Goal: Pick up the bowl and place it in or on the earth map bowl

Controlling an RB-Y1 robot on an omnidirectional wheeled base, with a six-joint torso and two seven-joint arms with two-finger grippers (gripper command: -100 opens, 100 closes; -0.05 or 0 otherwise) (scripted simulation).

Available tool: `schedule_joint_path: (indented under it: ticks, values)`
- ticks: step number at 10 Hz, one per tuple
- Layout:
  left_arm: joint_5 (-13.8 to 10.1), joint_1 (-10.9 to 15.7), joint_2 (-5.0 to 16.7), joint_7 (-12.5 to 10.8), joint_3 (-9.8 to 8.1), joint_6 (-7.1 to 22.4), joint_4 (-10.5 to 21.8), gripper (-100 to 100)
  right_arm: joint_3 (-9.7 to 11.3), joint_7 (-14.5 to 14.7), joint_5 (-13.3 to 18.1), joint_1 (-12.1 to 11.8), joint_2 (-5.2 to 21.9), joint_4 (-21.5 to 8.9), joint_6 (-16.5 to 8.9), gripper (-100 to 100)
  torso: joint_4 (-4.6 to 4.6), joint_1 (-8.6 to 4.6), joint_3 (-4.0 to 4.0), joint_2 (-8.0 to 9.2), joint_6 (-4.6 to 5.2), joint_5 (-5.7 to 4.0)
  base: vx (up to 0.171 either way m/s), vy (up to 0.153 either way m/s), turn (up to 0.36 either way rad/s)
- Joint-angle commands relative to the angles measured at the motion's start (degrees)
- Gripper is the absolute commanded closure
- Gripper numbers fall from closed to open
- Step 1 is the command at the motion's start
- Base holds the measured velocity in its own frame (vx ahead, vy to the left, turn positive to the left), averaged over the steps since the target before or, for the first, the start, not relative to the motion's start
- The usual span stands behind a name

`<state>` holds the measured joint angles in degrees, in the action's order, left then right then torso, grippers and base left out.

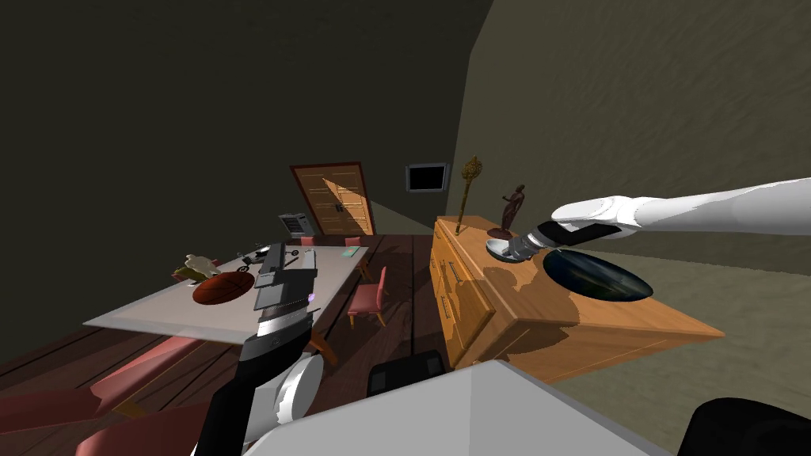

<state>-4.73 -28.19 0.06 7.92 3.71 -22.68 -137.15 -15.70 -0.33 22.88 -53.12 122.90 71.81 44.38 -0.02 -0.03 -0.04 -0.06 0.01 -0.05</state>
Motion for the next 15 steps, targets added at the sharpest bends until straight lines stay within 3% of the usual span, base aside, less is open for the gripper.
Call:
schedule_joint_path:
  ticks: [1, 3, 4, 5, 6, 7, 8, 11, 14, 15]
  values:
    - [0.0, 0.0, 0.0, 0.0, 0.00, 0.0, 0.0, 0, 0.0, 0.0, 0.0, 0.0, 0.0, 0.0, 0.0, 100, 0.00, 0.00, 0.00, 0.00, 0.00, 0.00, 0.000, 0.000, 0.000]
    - [0.0, 0.0, 0.0, 0.0, 0.00, 0.0, 0.0, 0, 0.0, 0.0, 0.0, 0.0, 0.0, 0.0, -0.1, 100, -0.01, 0.00, 0.00, 0.00, 0.00, 0.00, 0.000, 0.000, 0.000]
    - [0.0, 0.0, 0.0, 0.0, 0.00, 0.0, 0.0, 0, 0.0, 0.0, 0.0, 0.0, 0.0, 0.0, -0.1, 0, -0.01, 0.00, -0.01, 0.00, -0.01, 0.00, 0.000, 0.000, 0.000]
    - [0.0, 0.0, 0.0, 0.0, 0.00, 0.0, 0.0, 0, -0.7, -0.5, -0.4, 0.3, 1.6, -1.0, 1.5, 100, -0.02, 0.00, -0.01, 0.00, -0.01, -0.01, -0.032, -0.016, -0.160]
    - [0.0, 0.0, 0.0, 0.0, -0.01, 0.0, 0.0, 0, -0.5, -0.2, -0.4, -0.1, 1.0, -0.4, 0.4, 100, 0.02, -0.04, 0.06, 0.12, 0.06, 0.01, -0.019, -0.008, -0.042]
    - [0.0, 0.0, 0.0, 0.0, 0.00, 0.0, 0.0, 0, -0.6, -0.3, -0.4, -0.1, 1.1, -0.5, 0.6, 0, 0.02, -0.02, 0.07, 0.12, 0.01, -0.01, 0.000, 0.000, 0.000]
    - [0.0, 0.0, 0.0, 0.0, 0.00, 0.0, 0.0, 0, -1.3, -0.4, -0.4, 1.3, 2.1, -1.3, 1.3, 100, 0.01, 0.01, 0.04, 0.07, 0.00, 0.01, -0.133, 0.026, -0.100]
    - [0.0, 0.0, 0.0, 0.0, 0.00, 0.0, 0.0, 0, -2.5, -1.0, -0.1, 3.6, 5.0, -2.5, 4.0, 100, 0.23, 0.12, 0.50, 0.82, 0.08, 0.11, -0.170, -0.018, -0.102]
    - [0.0, 0.0, 0.0, 0.0, 0.00, 0.0, 0.0, 0, -3.0, -1.3, 0.0, 4.6, 6.5, -3.0, 5.4, 100, 0.16, -0.10, 0.34, 0.53, 0.12, 0.03, -0.067, -0.052, -0.043]
    - [0.0, 0.0, 0.0, 0.0, 0.00, 0.0, 0.0, 0, -3.5, -1.7, 0.1, 5.6, 8.2, -3.5, 7.1, 100, 0.13, -0.08, 0.28, 0.43, 0.13, 0.05, -0.055, -0.082, -0.126]
